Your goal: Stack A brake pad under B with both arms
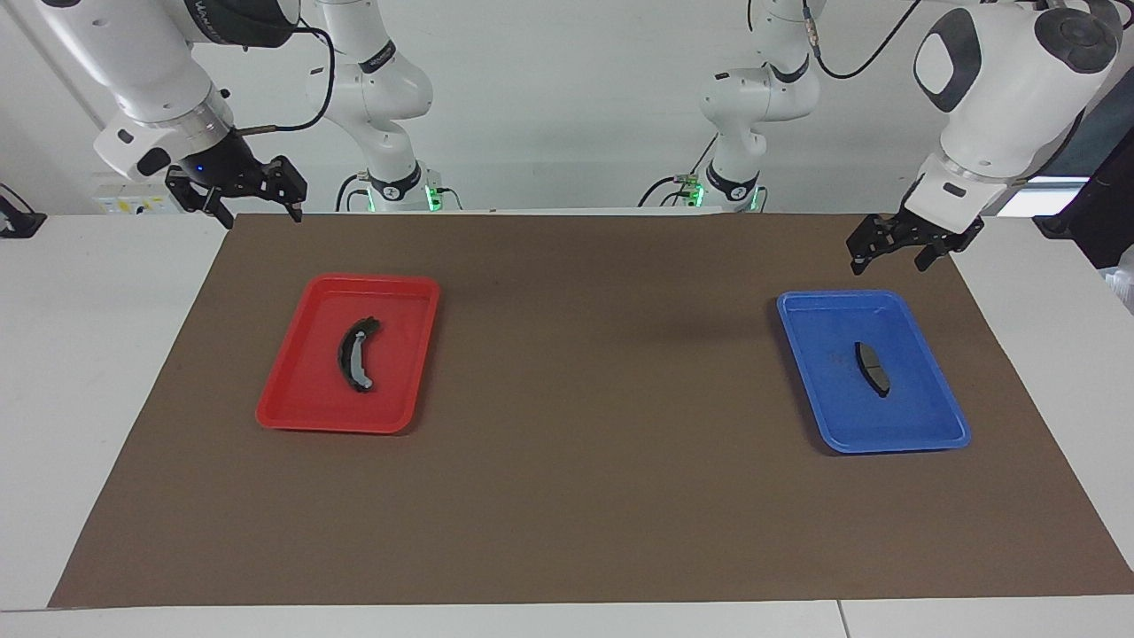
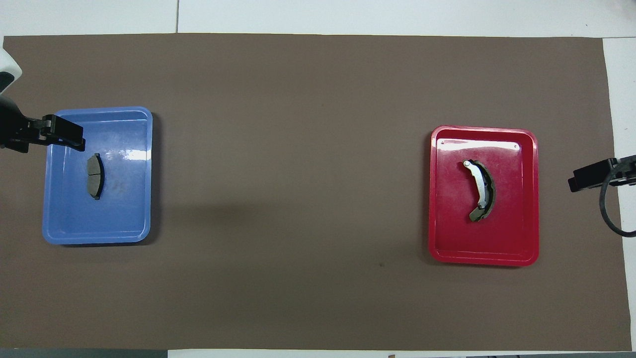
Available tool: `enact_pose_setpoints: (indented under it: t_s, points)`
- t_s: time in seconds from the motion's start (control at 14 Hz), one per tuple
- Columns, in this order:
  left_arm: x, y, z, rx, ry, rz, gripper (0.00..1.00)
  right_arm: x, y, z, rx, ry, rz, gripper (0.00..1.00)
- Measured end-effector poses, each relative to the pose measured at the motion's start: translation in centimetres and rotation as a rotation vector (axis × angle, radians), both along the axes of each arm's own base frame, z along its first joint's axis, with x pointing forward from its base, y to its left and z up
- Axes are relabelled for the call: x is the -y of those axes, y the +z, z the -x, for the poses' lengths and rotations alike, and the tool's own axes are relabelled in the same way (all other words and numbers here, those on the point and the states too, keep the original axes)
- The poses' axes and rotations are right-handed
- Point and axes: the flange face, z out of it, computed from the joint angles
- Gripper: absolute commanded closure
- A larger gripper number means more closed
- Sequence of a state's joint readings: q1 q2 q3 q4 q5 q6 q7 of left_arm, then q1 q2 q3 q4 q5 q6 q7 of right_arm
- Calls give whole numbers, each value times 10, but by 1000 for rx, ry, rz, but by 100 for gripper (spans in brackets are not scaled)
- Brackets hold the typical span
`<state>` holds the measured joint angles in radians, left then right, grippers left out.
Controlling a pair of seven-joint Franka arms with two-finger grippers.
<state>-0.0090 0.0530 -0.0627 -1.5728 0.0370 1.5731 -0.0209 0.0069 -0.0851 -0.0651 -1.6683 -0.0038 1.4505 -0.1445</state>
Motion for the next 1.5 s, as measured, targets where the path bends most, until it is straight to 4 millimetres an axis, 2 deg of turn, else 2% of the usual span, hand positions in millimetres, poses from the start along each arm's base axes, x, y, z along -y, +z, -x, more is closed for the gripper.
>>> enact_pose_setpoints:
  t_s: [0.93, 1.14, 1.36, 1.5]
  points:
    - [0, 1, -1, 13, -2, 1, 0, -8, 1, -3, 21, 15, 2, 0]
    - [0, 3, -5, 41, -4, 3, 0, -21, -3, -8, 51, 39, 5, 0]
    - [-1, -5, -8, 62, -20, 5, 0, -29, -25, -13, 77, 53, 6, 0]
    - [-11, -21, -12, 74, -41, 5, 0, -28, -54, -17, 97, 53, 7, 0]
